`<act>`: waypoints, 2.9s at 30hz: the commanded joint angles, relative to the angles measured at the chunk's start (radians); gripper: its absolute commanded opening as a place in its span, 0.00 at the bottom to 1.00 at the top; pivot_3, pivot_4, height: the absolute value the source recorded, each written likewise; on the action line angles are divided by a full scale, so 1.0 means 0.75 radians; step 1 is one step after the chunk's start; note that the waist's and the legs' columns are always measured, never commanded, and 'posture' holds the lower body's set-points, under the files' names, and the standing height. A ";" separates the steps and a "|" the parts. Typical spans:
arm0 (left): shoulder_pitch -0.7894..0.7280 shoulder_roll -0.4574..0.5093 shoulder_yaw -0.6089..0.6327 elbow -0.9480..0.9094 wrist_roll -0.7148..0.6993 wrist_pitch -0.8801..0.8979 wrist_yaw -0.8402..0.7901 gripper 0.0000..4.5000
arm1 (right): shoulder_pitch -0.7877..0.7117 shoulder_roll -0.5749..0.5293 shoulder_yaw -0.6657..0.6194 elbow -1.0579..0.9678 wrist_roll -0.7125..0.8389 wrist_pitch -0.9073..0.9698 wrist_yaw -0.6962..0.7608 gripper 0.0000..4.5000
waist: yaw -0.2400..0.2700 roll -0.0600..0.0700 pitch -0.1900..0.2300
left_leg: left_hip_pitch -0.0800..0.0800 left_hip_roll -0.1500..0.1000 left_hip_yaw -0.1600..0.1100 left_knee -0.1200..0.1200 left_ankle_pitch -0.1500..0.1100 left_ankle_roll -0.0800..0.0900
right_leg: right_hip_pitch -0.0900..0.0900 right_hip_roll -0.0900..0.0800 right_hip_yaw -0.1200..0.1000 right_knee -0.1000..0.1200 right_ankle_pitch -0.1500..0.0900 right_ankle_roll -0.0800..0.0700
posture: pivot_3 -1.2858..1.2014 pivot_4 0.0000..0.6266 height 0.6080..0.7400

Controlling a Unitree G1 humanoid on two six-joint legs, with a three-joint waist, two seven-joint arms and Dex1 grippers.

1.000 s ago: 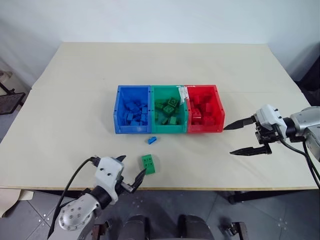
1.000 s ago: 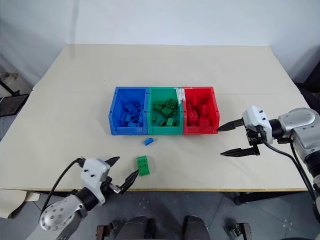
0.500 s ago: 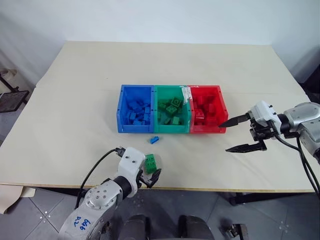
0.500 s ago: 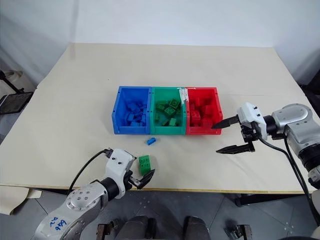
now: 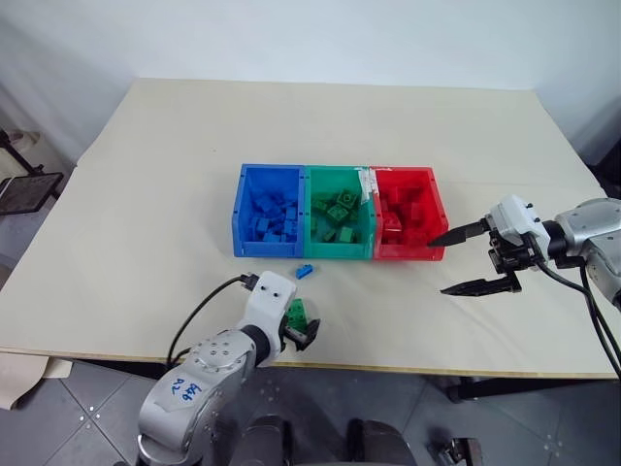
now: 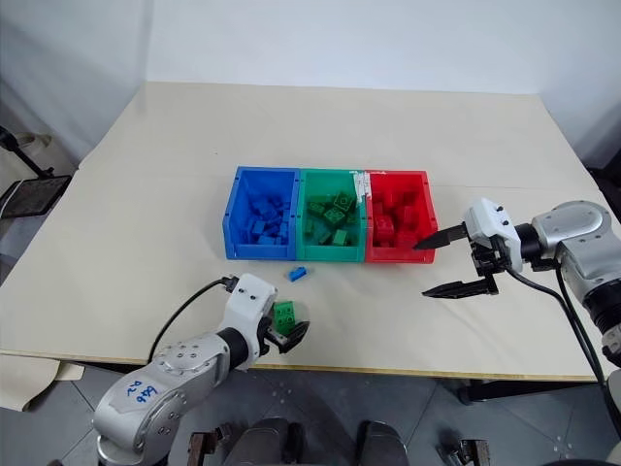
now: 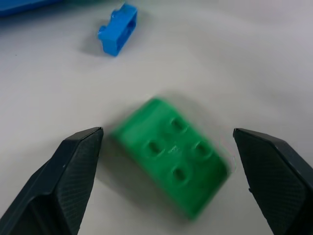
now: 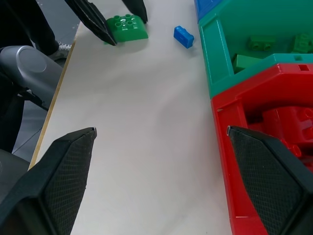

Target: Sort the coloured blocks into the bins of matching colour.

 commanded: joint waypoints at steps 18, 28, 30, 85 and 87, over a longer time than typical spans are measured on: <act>0.028 -0.134 0.030 -0.083 -0.013 0.260 0.120 1.00 | 0.071 -0.048 -0.079 -0.043 0.075 0.013 0.080 0.99 | -0.001 0.001 -0.001 | 0.002 0.001 -0.001 0.000 0.000 0.000 | 0.005 0.001 -0.001 -0.006 0.000 0.000 | 0.52 0.24 1.00; 0.040 -0.091 0.050 -0.041 -0.058 0.260 0.094 0.86 | 0.074 -0.028 -0.105 -0.030 0.052 0.020 0.080 1.00 | -0.002 0.001 -0.001 | 0.002 0.001 -0.001 -0.001 0.000 0.000 | 0.007 0.002 -0.001 -0.008 0.000 0.000 | 0.52 0.24 1.00; 0.029 -0.088 0.054 -0.038 -0.061 0.260 0.094 0.81 | 0.076 -0.023 -0.117 -0.024 0.044 0.022 0.080 1.00 | -0.001 0.001 -0.001 | 0.002 0.001 -0.002 -0.001 0.000 0.000 | 0.007 0.002 -0.001 -0.009 0.000 0.000 | 0.52 0.24 1.00; -0.030 -0.067 0.152 -0.054 -0.117 0.260 0.212 0.99 | 0.212 -0.097 -0.246 -0.161 0.144 0.117 0.080 1.00 | 0.001 0.001 0.000 | 0.002 0.000 -0.004 0.000 0.001 -0.001 | 0.008 0.002 0.000 -0.009 0.000 0.000 | 0.52 0.24 1.00; -0.026 -0.059 0.145 -0.043 -0.129 0.260 0.208 0.99 | 0.233 -0.112 -0.270 -0.192 0.175 0.124 0.080 1.00 | 0.002 0.001 -0.001 | 0.002 0.000 -0.004 0.000 0.001 -0.001 | 0.008 0.002 0.000 -0.009 0.000 0.000 | 0.52 0.24 1.00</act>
